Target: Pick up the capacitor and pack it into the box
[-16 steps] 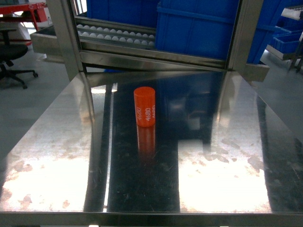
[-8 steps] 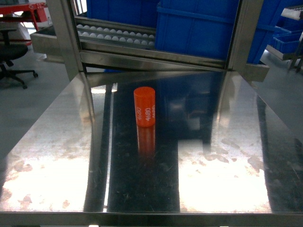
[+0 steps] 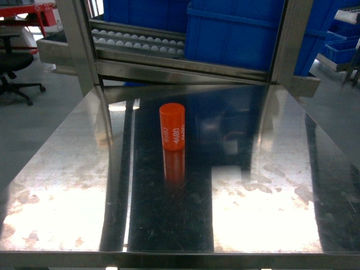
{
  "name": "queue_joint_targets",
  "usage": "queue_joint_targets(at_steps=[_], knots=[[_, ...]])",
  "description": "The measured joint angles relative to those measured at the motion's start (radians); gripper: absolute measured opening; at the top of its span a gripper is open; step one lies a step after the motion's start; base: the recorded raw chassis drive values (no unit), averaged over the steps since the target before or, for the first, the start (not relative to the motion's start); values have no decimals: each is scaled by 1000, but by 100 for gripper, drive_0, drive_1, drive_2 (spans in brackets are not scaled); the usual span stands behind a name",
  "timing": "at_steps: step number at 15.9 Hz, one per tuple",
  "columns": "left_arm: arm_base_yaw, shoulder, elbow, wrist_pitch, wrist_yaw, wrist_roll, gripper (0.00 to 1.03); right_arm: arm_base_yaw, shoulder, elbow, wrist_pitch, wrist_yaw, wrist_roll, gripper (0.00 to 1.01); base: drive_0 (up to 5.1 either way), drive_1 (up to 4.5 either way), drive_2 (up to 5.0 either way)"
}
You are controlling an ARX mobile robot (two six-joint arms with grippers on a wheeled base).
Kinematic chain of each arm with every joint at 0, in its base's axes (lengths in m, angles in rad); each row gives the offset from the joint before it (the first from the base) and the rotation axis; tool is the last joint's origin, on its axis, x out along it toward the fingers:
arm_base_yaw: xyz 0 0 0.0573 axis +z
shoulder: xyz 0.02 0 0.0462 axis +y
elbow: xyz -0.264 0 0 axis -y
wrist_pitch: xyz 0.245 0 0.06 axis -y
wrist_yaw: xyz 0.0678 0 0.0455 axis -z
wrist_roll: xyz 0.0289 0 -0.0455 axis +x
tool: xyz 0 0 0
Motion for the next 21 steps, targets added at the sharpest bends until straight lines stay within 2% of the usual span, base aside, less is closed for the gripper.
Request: queue_joint_targets(at_steps=[1,2,4,9,13,16,17,21], knots=[[-26,190,100,143,29,7,98,0,0,0,0,0,0,98,0,0,0],[-40,333,186,230,52,5,98,0,0,0,0,0,0,98,0,0,0],[-70,621,353,310,89,-12,98,0,0,0,1,0,0,98,0,0,0],[-147,1084,708,277,142,-19,98,0,0,0,0,0,0,98,0,0,0],[-179,1220,818,269,171,-6,98,0,0,0,0,0,0,98,0,0,0],[-193,1300,873,261,172,7,98,0,0,0,0,0,0,98,0,0,0],[-197,1334,895,261,165,19,98,0,0,0,0,0,0,98,0,0,0],[-198,1518,1019,263,130,23,98,0,0,0,0,0,0,98,0,0,0]])
